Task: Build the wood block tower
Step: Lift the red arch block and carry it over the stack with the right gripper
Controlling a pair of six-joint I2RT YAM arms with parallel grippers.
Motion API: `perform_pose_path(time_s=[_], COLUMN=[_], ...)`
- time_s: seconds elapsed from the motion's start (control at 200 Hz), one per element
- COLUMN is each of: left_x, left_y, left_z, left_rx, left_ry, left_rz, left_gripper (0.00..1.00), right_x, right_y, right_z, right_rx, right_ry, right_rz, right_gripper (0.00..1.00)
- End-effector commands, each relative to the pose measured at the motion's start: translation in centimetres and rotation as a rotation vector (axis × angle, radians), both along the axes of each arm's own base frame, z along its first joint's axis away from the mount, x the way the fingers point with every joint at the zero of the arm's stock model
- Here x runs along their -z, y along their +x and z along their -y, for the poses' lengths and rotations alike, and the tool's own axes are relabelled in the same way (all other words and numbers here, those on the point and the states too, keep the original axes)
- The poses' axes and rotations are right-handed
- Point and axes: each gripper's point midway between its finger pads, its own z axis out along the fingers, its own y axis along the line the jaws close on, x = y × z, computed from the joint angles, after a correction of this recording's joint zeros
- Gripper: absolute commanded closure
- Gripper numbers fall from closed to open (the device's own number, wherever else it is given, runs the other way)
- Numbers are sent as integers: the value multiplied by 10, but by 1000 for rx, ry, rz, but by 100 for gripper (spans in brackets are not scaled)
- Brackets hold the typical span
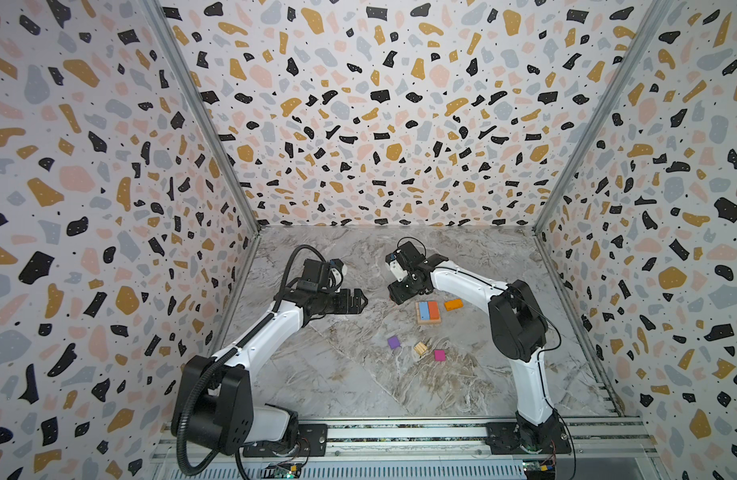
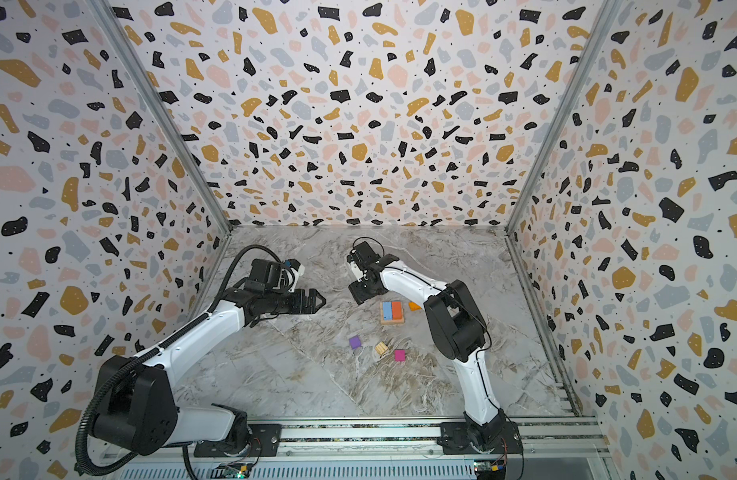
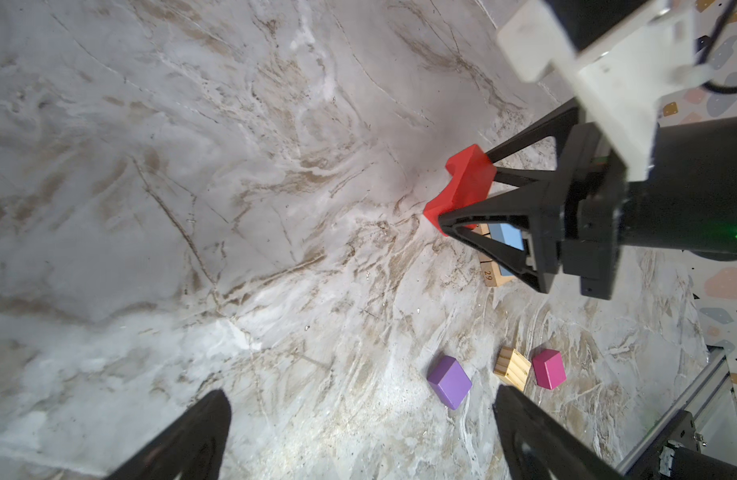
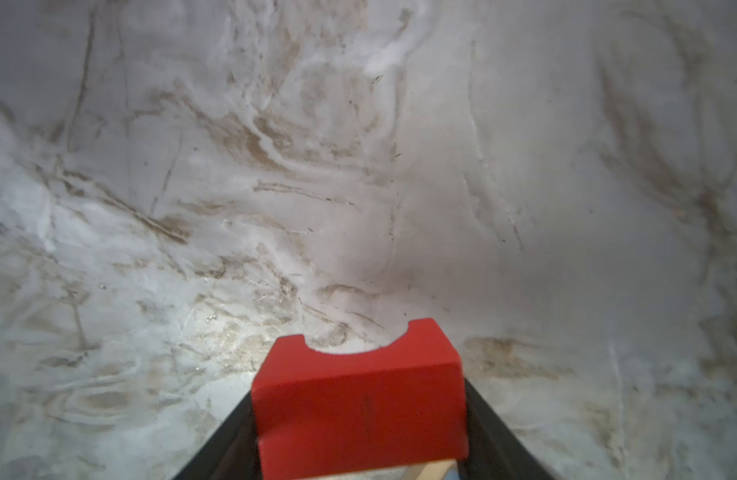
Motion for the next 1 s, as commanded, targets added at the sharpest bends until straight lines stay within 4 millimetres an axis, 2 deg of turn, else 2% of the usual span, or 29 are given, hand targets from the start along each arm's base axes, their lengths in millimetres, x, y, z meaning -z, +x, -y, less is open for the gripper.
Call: perform_pose_path(time_s=[0.0,0.19,0.315,0.431,0.706,0.996], left_x=[4,0,-6,-12,-21,-18], left_y=[1,-5,-7,-9,-8,-8], left_z=[2,17,24,29,31,29], left_rx=[7,58,86,103,116,105], left_ry=[-24,-115,-152,-188,-199,-190], left_rz=[-1,-10,-2,10,37,32], left_gripper=[0,0,0,0,0,0], right_x=[-52,-66,-60,-54,-42,-26], right_y=[-2,-14,-23,-31,-44,-52], right_z=[18,42,62,73,90,94], right_rx=[193,306,358,377,403,455], right_ry=[45,46,28,42,54,71], right_rz=[41,58,45,25,1,-47], right_gripper=[52,52,52,52,52,52])
